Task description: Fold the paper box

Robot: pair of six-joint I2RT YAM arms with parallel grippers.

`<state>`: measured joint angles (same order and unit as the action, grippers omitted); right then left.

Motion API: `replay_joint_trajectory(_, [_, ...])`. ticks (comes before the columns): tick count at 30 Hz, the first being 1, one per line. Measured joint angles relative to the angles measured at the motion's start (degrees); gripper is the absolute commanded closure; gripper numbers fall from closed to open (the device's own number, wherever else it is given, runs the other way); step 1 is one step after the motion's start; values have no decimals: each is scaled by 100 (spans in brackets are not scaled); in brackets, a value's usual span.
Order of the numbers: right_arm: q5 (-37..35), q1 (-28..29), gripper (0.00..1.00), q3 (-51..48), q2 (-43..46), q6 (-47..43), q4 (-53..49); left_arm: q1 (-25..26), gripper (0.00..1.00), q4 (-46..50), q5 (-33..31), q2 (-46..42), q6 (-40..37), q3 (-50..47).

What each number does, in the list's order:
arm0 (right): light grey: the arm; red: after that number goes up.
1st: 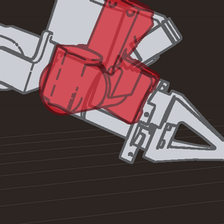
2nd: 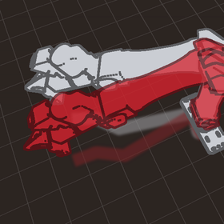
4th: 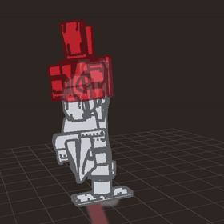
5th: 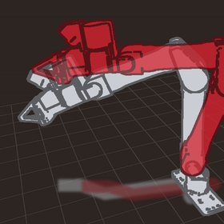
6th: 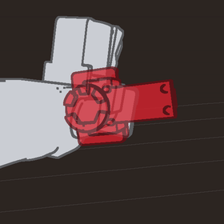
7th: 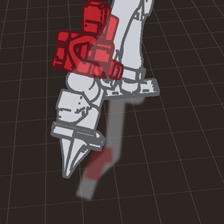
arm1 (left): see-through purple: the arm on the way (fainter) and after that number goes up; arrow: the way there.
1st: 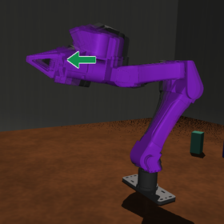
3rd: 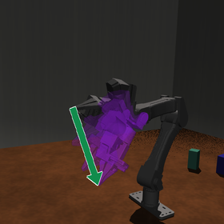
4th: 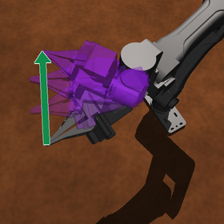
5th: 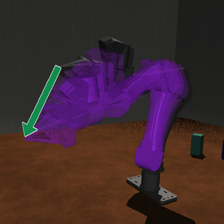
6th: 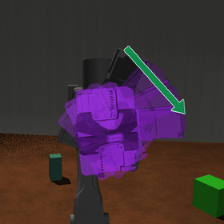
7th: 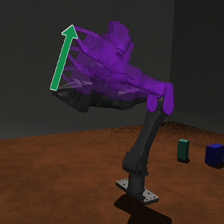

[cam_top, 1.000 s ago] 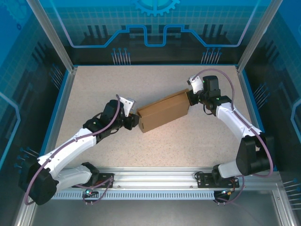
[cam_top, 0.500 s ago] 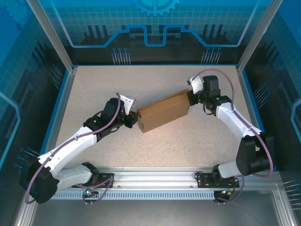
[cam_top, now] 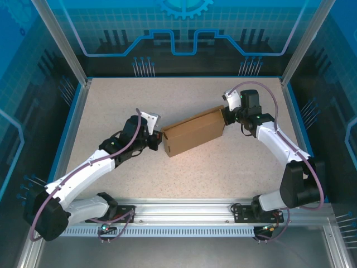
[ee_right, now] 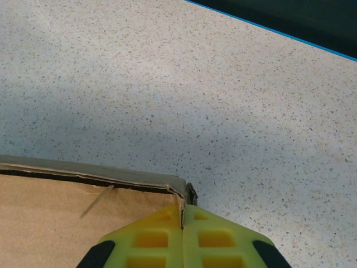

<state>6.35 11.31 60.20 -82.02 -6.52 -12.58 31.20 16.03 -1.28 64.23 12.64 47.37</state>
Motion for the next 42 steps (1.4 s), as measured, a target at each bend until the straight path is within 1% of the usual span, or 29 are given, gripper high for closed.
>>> replay_joint_trajectory(6, [0,7,94,0,-2,81,4,13,100,-35,-61,26,723,15])
replay_joint_trajectory(14, [-149,22,94,-22,-2,144,52,92,100,-402,-76,13,1784,-33])
replay_joint_trajectory(20, [-168,28,94,-66,-2,186,140,304,100,-538,-372,-37,2337,-129])
replay_joint_trajectory(26, [-160,33,94,-98,-2,203,203,459,100,-599,-673,-35,2649,-192])
replay_joint_trajectory(31, [-188,37,94,-103,-2,212,223,704,100,-608,-992,52,2791,-203])
replay_joint_trajectory(36, [-251,37,94,-177,0,254,352,898,100,-651,-1379,138,2732,-210])
replay_joint_trajectory(42, [-308,39,94,-415,96,315,656,1029,94,-809,-1650,221,2538,-258])
